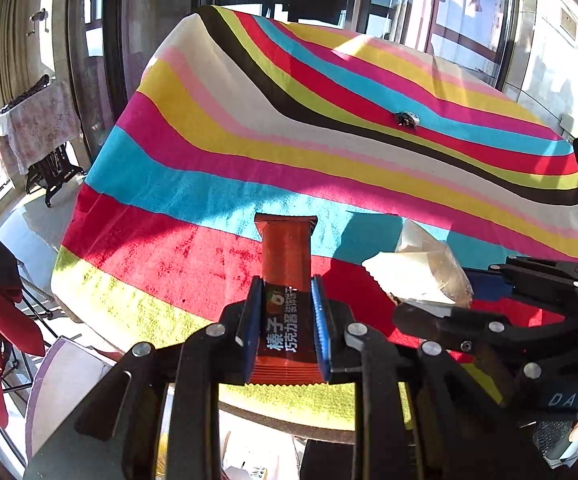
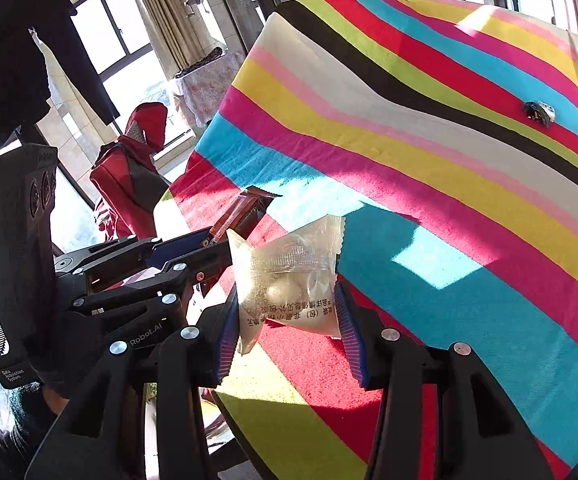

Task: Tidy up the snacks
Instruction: 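Carry the chocolate bar and pastry packet into the white box and release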

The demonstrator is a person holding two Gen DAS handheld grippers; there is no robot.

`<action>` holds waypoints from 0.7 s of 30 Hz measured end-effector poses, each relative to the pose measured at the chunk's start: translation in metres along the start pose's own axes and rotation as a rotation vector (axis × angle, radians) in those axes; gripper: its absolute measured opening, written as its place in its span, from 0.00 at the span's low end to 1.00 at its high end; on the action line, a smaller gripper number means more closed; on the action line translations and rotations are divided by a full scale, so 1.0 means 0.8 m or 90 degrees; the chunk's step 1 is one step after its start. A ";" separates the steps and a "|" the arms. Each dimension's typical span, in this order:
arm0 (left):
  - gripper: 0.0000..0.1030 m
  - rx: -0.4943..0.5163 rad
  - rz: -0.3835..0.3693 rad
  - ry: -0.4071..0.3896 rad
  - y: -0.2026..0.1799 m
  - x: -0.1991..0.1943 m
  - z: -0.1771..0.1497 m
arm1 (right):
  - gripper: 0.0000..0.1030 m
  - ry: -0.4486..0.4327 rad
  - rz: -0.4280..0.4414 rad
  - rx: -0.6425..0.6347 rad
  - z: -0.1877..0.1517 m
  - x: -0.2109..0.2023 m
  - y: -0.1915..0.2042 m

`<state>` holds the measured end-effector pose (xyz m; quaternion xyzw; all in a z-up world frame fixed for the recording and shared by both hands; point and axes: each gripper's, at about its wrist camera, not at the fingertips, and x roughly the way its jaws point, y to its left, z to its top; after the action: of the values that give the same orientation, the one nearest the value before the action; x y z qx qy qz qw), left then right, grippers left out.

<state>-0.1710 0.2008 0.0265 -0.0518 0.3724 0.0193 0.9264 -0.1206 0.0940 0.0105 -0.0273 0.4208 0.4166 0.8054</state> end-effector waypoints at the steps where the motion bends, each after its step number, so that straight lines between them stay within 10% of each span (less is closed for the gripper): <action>1: 0.22 -0.006 0.006 -0.003 0.007 -0.007 -0.004 | 0.44 0.003 0.005 -0.008 -0.001 0.002 0.008; 19: 0.23 -0.135 0.177 0.093 0.136 -0.068 -0.123 | 0.47 0.113 0.128 -0.228 -0.070 0.061 0.169; 21: 0.38 -0.149 0.221 0.120 0.150 -0.066 -0.134 | 0.58 0.132 0.141 -0.256 -0.080 0.066 0.183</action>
<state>-0.2913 0.3085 -0.0237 -0.0956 0.4560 0.2165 0.8579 -0.2484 0.1986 -0.0229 -0.1834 0.4100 0.5725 0.6859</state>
